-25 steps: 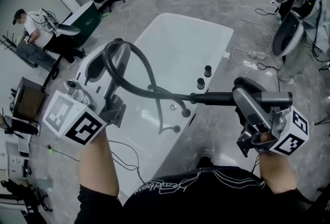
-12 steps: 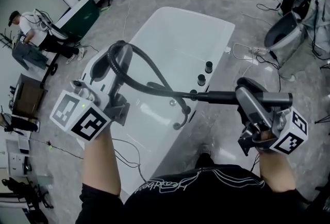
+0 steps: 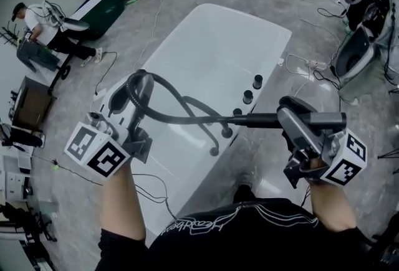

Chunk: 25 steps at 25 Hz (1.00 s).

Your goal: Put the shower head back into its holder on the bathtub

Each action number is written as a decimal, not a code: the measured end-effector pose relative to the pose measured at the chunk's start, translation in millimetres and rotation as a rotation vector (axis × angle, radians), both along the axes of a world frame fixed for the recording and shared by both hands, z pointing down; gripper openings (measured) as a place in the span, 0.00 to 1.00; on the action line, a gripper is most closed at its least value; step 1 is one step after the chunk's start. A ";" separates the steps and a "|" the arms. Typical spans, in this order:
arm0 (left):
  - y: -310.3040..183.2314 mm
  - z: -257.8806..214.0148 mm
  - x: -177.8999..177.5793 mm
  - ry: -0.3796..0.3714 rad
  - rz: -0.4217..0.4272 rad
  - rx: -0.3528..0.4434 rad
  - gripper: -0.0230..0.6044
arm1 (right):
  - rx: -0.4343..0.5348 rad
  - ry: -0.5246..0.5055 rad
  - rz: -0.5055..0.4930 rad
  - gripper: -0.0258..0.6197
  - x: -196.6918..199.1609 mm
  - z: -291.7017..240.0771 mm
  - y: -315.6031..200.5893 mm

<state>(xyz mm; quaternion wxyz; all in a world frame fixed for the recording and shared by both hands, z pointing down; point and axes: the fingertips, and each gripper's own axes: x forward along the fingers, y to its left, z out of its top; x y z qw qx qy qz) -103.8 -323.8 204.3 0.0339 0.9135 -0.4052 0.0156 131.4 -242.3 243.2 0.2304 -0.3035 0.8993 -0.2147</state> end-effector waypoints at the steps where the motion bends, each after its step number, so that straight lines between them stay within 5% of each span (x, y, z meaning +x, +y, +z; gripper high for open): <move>1: -0.5 7.2 -3.9 0.003 -0.009 -0.017 0.13 | -0.010 0.005 -0.007 0.21 -2.0 3.2 -2.8; 14: 24.4 109.5 -29.7 0.025 -0.073 -0.213 0.13 | -0.081 0.054 -0.044 0.21 -18.9 36.0 1.9; 25: 39.3 247.5 -21.5 0.015 -0.090 -0.433 0.13 | -0.155 0.126 -0.023 0.21 -16.0 64.6 16.2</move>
